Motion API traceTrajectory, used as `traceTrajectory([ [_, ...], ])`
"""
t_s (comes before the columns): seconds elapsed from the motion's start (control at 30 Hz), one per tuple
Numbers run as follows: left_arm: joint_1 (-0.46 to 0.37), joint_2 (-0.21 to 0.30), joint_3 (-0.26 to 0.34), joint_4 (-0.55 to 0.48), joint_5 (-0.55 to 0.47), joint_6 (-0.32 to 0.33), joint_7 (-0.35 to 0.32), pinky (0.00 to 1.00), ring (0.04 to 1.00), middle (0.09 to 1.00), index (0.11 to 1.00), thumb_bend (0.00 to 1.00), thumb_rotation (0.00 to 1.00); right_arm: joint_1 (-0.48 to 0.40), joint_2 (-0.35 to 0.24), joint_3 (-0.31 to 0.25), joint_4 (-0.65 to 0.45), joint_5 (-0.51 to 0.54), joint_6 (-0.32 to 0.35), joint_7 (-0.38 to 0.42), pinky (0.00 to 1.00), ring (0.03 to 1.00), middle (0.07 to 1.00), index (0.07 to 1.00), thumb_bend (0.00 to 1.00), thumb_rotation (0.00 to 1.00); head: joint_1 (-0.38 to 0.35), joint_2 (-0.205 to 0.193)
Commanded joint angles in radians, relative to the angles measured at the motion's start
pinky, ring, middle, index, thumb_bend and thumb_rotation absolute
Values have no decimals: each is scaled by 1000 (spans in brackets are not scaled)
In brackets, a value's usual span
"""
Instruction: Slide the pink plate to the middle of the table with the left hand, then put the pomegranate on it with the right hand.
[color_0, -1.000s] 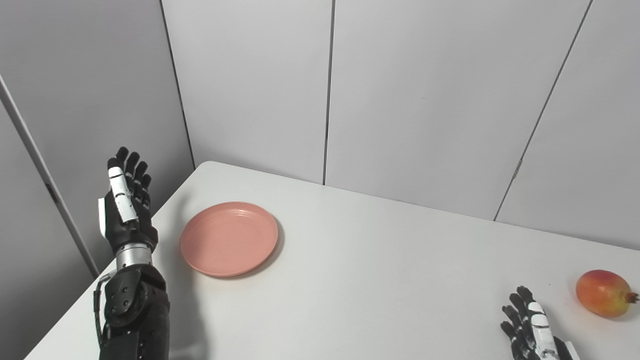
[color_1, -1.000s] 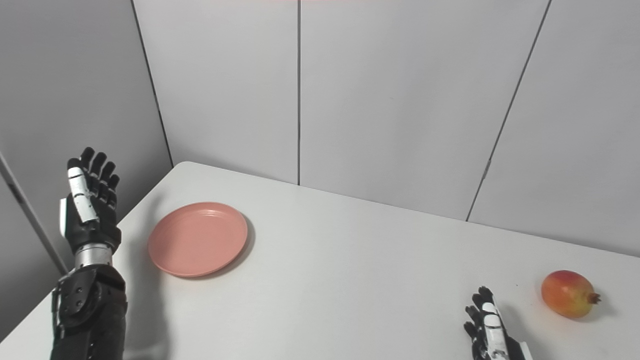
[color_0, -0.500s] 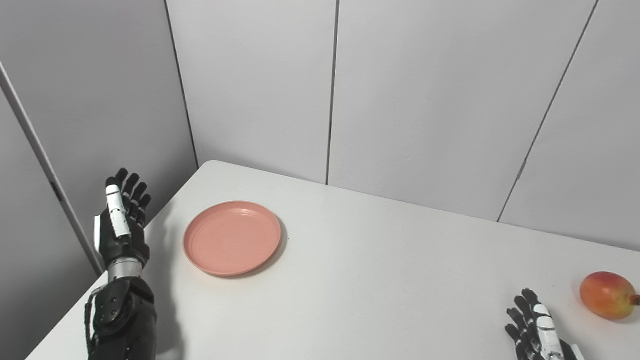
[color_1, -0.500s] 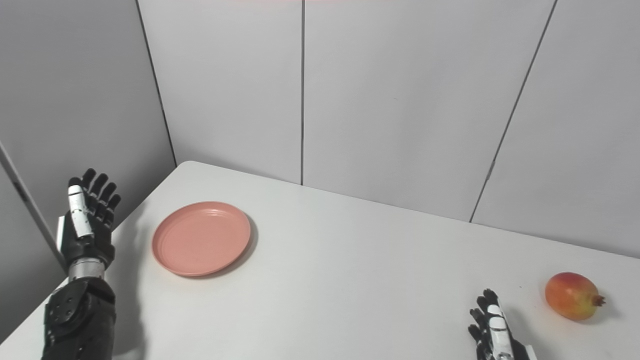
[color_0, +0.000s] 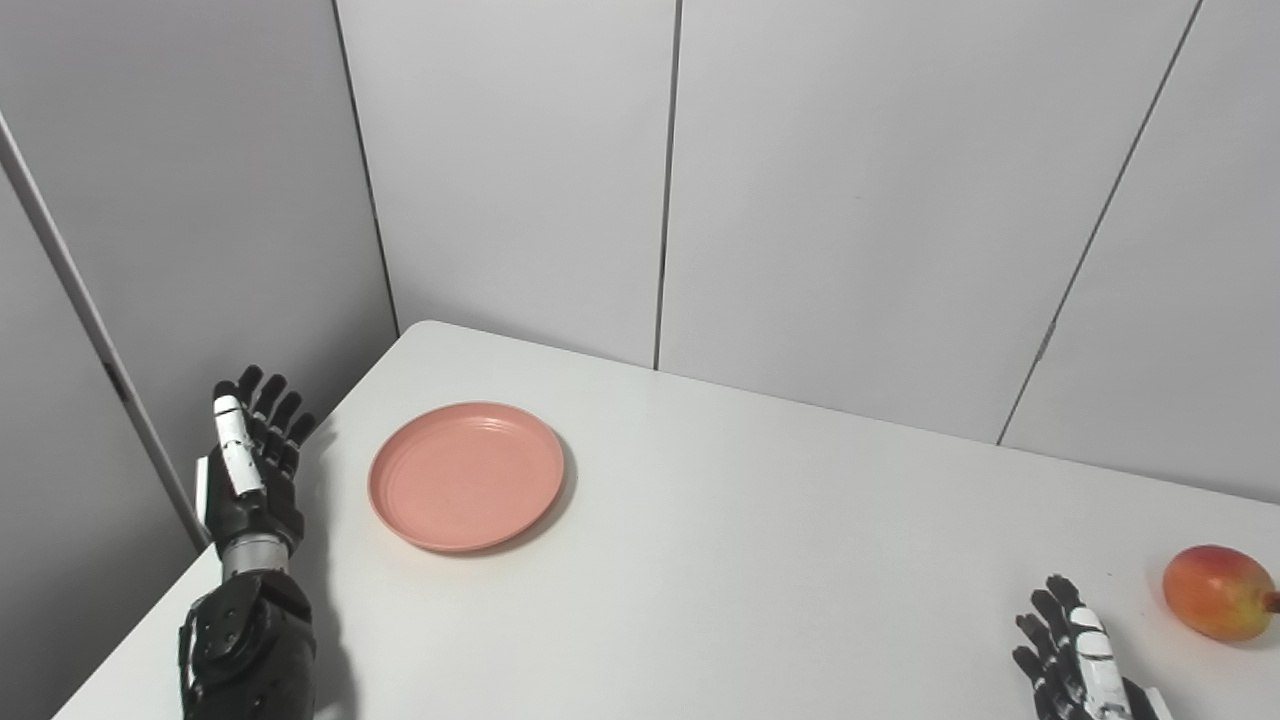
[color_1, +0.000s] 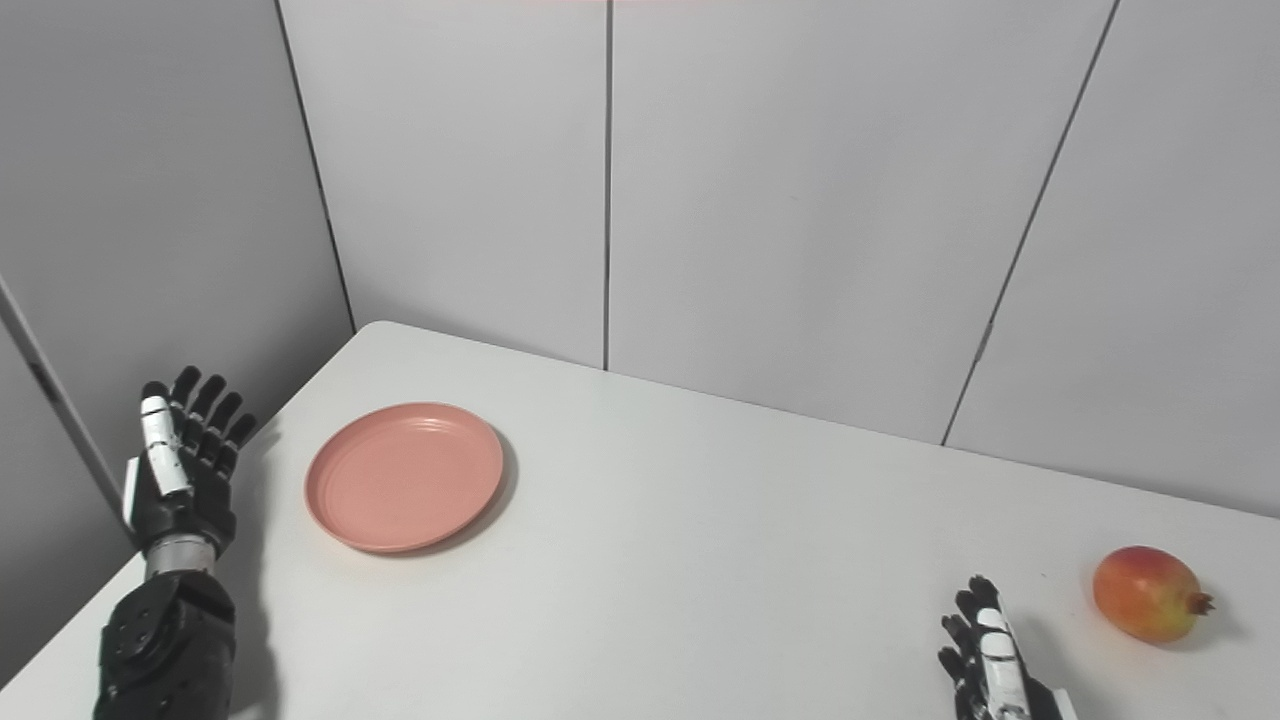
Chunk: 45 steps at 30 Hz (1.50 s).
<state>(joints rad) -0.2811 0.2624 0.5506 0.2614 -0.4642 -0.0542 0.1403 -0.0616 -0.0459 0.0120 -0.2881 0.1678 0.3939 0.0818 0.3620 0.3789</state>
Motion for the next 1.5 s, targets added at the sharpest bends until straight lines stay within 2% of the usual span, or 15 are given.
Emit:
traceTrajectory([
  [0.0,-25,29,-14,-23,18,-12,-14,864,888,898,883,390,1000,-17,-3,-4,-32,7,-8,6,1000,1000,1000,1000,174,1000,-1,3],
  [0.43,-30,-4,-90,-59,54,22,-1,902,897,902,883,378,999,-16,0,-3,-37,8,-10,6,1000,1000,1000,1000,168,1000,-6,11],
  [0.57,-34,-12,-108,-61,63,29,3,900,892,895,874,375,972,-15,-2,-1,-39,8,-9,7,1000,1000,1000,1000,172,1000,-8,14],
  [0.7,-41,-17,-118,-56,78,46,5,899,903,908,892,375,994,-14,-4,0,-41,9,-10,11,1000,1000,1000,1000,173,1000,-10,17],
  [0.93,-50,-28,-125,-51,94,68,19,900,904,899,872,348,1000,-12,-1,1,-46,8,-5,6,1000,1000,1000,1000,175,1000,-13,22],
  [1.27,-52,-20,-125,-21,89,55,7,889,893,889,852,348,973,-12,-2,3,-40,3,-13,5,1000,1000,1000,1000,171,1000,-15,24],
  [1.47,-54,-20,-128,-10,88,54,1,889,887,886,853,374,1000,-12,-5,4,-38,7,-17,12,1000,1000,1000,1000,177,1000,-17,25],
])
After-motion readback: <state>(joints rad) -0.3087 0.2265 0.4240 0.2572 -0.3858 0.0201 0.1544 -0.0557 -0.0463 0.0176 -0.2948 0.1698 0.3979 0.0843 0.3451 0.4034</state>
